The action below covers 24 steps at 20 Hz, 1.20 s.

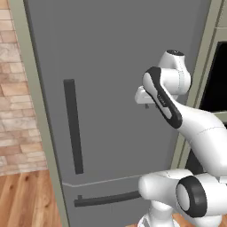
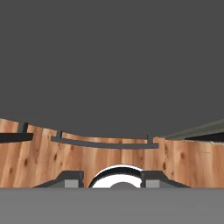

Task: Navigate to the stove.

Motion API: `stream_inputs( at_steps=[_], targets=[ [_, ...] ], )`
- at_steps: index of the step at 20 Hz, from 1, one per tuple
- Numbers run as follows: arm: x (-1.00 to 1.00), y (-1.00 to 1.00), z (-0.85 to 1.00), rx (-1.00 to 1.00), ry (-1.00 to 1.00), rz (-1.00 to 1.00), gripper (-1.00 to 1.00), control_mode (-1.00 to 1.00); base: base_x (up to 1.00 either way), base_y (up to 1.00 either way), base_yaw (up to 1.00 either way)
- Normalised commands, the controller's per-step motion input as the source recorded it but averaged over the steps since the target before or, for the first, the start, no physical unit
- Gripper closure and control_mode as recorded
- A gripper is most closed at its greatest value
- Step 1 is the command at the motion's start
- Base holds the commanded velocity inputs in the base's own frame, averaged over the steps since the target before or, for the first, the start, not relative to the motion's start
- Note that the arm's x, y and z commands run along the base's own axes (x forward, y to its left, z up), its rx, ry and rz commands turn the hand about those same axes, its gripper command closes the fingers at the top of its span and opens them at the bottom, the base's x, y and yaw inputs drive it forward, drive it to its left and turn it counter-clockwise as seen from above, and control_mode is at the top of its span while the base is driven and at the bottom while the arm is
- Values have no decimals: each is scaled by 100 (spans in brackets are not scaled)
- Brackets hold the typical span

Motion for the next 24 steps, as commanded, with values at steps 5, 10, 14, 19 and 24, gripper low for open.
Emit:
stream_inputs(
  at_steps=[5,10,14,19,24],
  targets=[
    [0,0,0,0,0,0,-100,100,-41,-2,0],
    [0,0,0,0,0,0,-100,100,-71,-1,0],
    [0,0,0,0,0,0,-100,100,-2,-4,-4],
    [0,0,0,0,0,0,-100,100,-9,-46,-43],
    [0,0,0,0,0,0,-100,100,-2,-63,-56]
  ],
)
